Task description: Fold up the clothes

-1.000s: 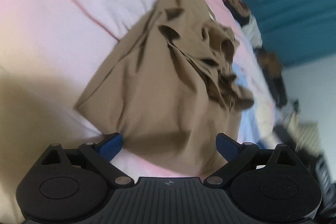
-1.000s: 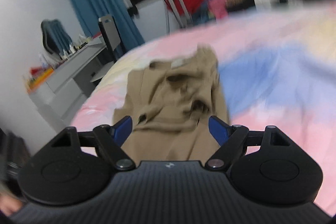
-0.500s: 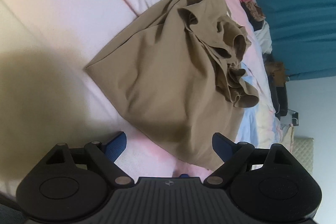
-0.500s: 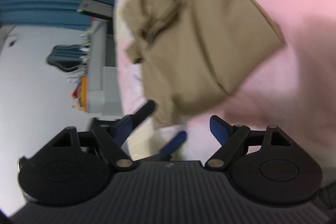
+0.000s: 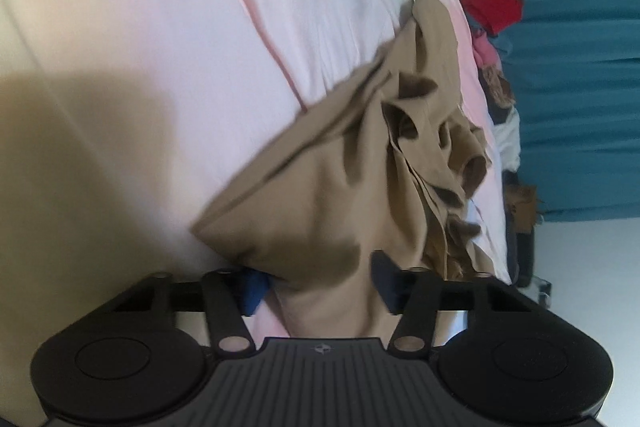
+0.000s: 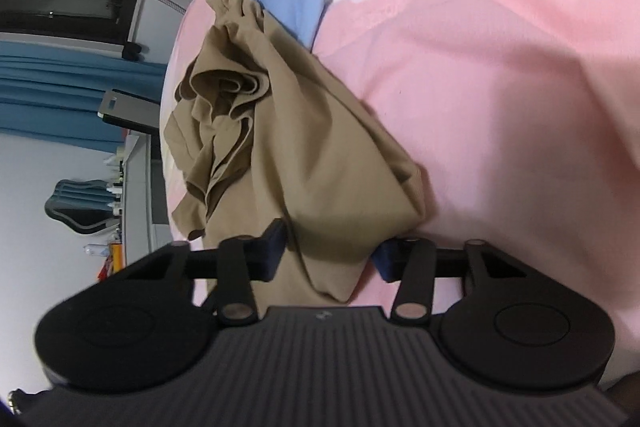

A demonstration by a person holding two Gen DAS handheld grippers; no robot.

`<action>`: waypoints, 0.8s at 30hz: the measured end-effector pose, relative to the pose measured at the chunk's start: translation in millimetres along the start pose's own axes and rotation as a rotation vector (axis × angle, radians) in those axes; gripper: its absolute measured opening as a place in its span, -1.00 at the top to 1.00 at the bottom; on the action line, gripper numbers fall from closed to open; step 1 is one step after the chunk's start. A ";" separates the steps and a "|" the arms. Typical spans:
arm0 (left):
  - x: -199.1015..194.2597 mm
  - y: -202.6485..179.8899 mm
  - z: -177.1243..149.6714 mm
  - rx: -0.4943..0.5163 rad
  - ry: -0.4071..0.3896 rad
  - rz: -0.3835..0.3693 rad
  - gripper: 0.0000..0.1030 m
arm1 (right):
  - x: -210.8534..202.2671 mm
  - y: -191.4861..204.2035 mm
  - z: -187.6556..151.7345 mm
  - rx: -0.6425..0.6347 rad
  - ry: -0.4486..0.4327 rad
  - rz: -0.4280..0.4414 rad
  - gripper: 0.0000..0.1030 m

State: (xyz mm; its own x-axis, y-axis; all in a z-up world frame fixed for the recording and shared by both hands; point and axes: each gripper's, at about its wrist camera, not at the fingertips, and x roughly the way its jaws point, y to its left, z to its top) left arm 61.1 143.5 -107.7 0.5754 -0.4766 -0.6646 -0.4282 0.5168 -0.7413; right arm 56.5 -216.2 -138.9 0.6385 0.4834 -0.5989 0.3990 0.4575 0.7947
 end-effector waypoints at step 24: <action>-121.9 -47.3 -48.6 0.232 -0.302 -0.245 0.85 | -107.7 42.4 -5.7 -0.218 -0.293 0.271 0.72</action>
State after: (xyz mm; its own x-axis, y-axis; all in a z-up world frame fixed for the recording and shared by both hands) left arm -22.7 142.6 3.8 0.8327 -0.3936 -0.3895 -0.1062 0.5769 -0.8099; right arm 0.9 -244.6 -41.2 0.8728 0.3897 -0.2939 0.0641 0.5054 0.8605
